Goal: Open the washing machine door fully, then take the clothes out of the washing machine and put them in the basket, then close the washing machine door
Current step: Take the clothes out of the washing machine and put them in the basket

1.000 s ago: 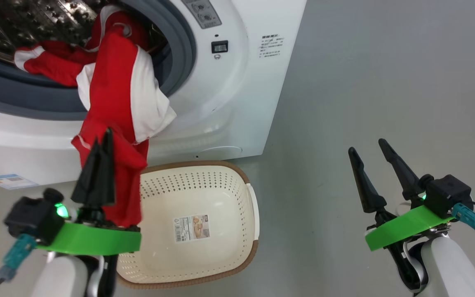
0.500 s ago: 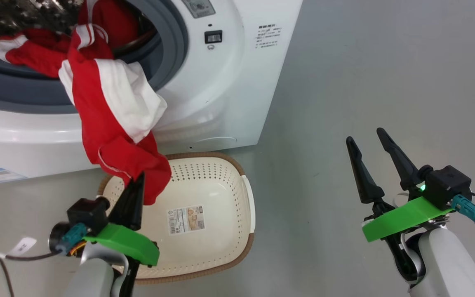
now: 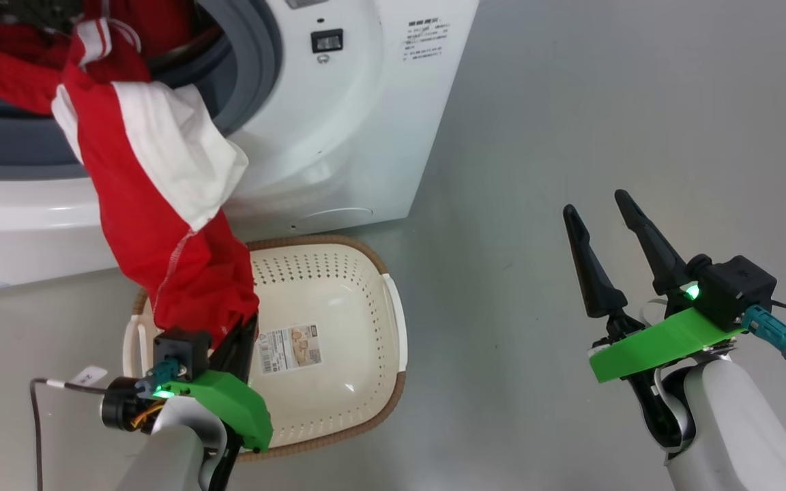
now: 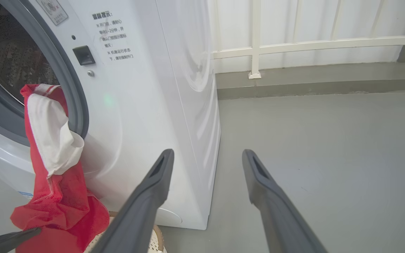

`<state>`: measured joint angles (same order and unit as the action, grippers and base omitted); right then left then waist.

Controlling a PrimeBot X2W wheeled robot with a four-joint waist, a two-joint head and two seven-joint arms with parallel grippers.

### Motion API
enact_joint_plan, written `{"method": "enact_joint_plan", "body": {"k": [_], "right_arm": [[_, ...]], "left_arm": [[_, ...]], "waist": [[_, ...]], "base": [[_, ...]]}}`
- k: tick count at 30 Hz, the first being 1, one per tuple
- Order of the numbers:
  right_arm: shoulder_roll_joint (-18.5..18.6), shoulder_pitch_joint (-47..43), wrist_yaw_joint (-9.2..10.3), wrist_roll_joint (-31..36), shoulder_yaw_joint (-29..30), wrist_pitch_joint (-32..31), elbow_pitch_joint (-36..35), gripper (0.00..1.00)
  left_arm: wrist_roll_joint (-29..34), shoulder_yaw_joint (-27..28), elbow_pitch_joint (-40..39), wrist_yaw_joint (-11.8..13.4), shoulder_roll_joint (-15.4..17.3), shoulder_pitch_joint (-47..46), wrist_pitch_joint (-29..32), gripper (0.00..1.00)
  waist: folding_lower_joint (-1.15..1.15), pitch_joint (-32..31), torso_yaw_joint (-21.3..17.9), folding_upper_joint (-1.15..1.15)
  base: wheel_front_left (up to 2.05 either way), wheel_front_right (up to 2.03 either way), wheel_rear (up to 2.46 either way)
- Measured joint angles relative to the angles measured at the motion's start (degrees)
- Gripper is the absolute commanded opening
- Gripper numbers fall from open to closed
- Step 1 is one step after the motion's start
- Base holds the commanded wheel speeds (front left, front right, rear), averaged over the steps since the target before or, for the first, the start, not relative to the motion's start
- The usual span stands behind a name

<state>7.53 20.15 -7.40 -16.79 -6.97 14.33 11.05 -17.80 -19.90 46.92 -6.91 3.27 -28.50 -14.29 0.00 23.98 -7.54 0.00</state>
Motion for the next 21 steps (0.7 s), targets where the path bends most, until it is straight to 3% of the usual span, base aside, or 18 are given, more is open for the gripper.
{"method": "enact_joint_plan", "body": {"k": [14, 21], "right_arm": [[-0.75, 2.62, 0.00, 0.00, -1.76, 0.24, -0.25, 1.00], [-1.53, 3.78, 0.00, 0.02, -2.10, 0.24, -0.53, 1.00]], "left_arm": [[-2.22, -5.17, 19.52, -0.42, 0.24, -9.81, 0.00, 0.00], [-3.18, -8.12, 24.39, -0.42, 0.92, -13.94, 0.52, 0.00]], "waist": [[0.00, 4.11, -2.33, 0.00], [0.00, 6.32, -3.93, 0.00]], "base": [[0.00, 0.00, 0.00], [0.00, 0.00, 0.00]]}}
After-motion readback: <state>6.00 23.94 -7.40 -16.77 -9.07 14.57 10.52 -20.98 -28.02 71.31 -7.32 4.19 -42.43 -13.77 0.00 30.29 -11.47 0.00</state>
